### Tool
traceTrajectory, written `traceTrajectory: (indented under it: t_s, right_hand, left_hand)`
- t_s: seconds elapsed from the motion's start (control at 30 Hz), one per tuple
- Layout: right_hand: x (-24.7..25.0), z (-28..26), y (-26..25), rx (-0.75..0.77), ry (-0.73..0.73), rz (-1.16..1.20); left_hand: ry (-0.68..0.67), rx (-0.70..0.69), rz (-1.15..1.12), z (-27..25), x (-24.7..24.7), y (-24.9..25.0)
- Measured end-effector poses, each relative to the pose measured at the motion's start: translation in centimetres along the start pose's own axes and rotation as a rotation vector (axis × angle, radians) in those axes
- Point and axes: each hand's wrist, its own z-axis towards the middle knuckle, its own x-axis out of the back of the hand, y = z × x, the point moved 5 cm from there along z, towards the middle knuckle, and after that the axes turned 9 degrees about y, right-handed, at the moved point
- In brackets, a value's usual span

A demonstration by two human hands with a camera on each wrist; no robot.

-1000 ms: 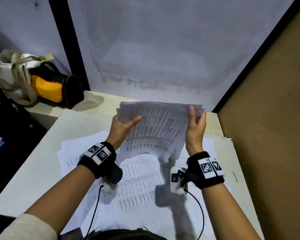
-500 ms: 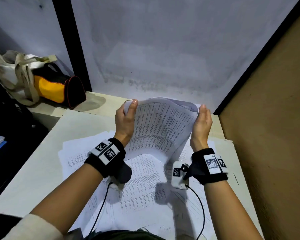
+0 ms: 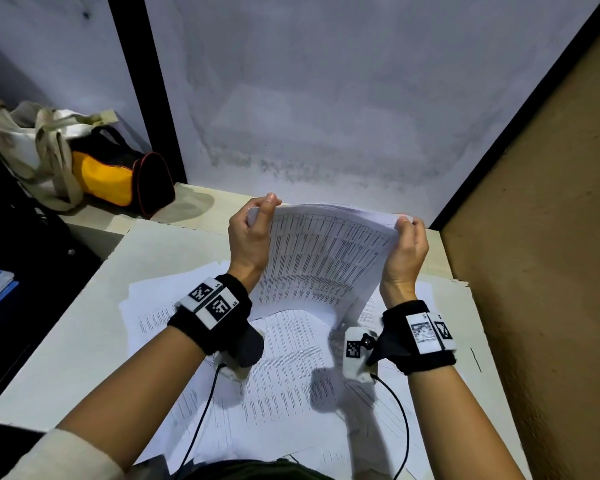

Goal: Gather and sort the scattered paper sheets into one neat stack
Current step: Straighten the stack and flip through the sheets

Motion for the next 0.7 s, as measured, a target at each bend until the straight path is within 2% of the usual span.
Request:
traceTrajectory:
  t_s: [0.1, 0.17, 0.23, 0.3, 0.37, 0.47, 0.57, 0.7]
  right_hand:
    - [0.2, 0.0, 1.0, -0.074, -0.286, 0.05]
    - [1.0, -0.5, 3.3, -0.213, -0.436, -0.106]
    - [2.2, -1.5, 5.9, -0.334, -0.504, -0.342]
    - [2.8, -2.2, 7.8, -0.366, -0.507, -0.495]
    - [2.5, -2.9, 8.0, -0.341, -0.486, -0.495]
    - [2.0, -3.3, 7.0, -0.315, -0.432, -0.361]
    - [2.1, -3.2, 6.1, -0.299, -0.397, -0.25]
    - [1.4, -3.3, 5.8, -0.322, -0.414, -0.283]
  left_hand:
    - [-0.091, -0.018, -0.063, -0.2, 0.2, -0.2]
    - [-0.232, 0.021, -0.044, -0.4, 0.7, -1.5]
    - [-0.332, 0.176, 0.117, -0.8, 1.4, -4.3]
    - [-0.349, 0.298, 0.266, -1.3, 2.2, -6.8]
    - [-0.263, 0.334, 0.238, -1.3, 2.8, -7.4]
    - [-0.163, 0.306, 0.119, -0.9, 3.6, -6.2]
    - [-0.163, 0.279, 0.078, -0.7, 3.9, -5.2]
    - [-0.181, 0.258, 0.058, -0.3, 3.7, -5.7]
